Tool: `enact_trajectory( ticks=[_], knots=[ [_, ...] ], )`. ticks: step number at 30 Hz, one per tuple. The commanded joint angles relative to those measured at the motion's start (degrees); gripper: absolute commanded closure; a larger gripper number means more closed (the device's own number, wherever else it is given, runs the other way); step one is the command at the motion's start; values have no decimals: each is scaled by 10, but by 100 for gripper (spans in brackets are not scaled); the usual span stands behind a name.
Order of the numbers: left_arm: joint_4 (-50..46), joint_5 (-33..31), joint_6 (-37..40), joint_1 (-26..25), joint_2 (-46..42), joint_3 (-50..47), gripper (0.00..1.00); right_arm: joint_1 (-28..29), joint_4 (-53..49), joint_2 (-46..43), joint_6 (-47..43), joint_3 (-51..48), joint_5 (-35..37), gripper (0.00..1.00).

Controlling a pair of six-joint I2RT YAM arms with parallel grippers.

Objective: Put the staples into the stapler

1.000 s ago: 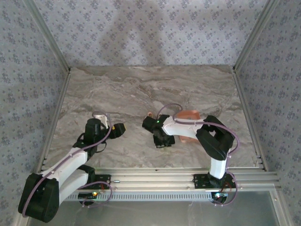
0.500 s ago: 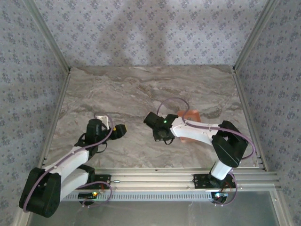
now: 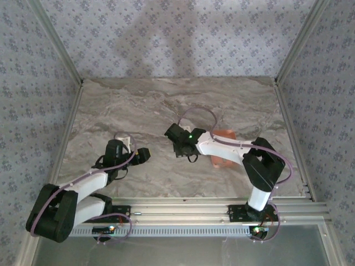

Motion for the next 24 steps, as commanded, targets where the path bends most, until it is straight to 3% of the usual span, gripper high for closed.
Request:
enact_trajectory(
  ticks=[1, 24],
  knots=[
    [27, -5, 3, -3, 10, 16, 21, -12, 15, 19, -30, 27, -3, 85],
    [23, -15, -1, -3, 15, 20, 21, -43, 46, 78, -85, 49, -24, 85]
  ],
)
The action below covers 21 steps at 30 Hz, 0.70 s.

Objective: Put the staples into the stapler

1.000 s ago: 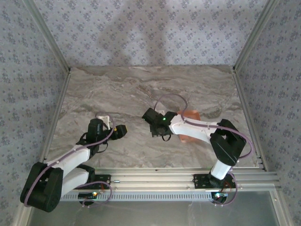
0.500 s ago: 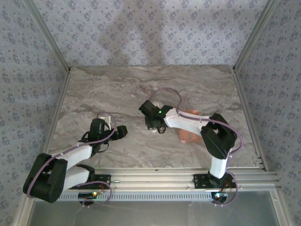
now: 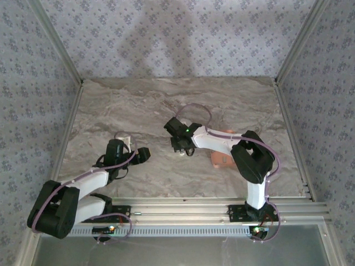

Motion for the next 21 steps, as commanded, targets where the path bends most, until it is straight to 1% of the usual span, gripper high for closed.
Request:
enact_trajectory(
  ticks=[1, 21],
  knots=[
    [11, -6, -1, -3, 2, 15, 21, -6, 6, 8, -14, 10, 4, 85],
    [10, -6, 1, -3, 4, 18, 21, -9, 22, 26, -16, -1, -1, 85]
  ],
)
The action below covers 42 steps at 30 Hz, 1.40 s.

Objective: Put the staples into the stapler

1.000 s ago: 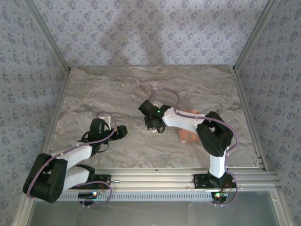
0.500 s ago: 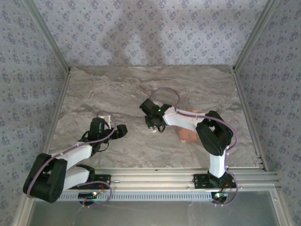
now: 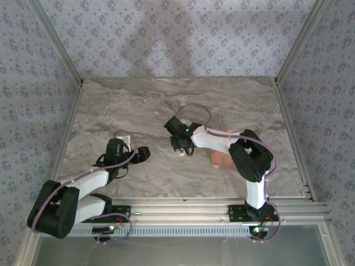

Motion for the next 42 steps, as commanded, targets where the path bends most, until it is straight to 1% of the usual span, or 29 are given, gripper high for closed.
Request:
enact_trajectory(
  ticks=[1, 18, 30, 42],
  knots=[
    [9, -1, 1, -3, 4, 15, 21, -3, -2, 12, -7, -2, -1, 85],
    [2, 2, 2, -3, 5, 24, 21, 14, 1, -2, -14, -18, 31, 86],
    [1, 2, 1, -3, 2, 24, 21, 28, -15, -16, -2, -16, 80, 86],
    [3, 2, 1, -3, 2, 22, 21, 38, -44, 5, 19, -9, 87, 86]
  ],
)
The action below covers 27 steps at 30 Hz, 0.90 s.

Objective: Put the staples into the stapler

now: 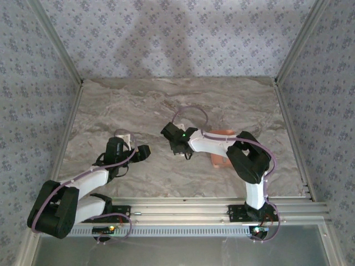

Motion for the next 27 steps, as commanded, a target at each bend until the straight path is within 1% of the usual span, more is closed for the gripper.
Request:
enact_trajectory(
  ticks=[1, 16, 27],
  knots=[
    [5, 2, 1, -3, 2, 11, 21, 5, -35, 5, 16, 5, 16, 86],
    [7, 4, 2, -3, 3, 10, 21, 15, -110, 32, 60, 30, 28, 87],
    [12, 6, 3, -4, 4, 13, 21, 14, -104, 31, 71, 25, 1, 86]
  ],
)
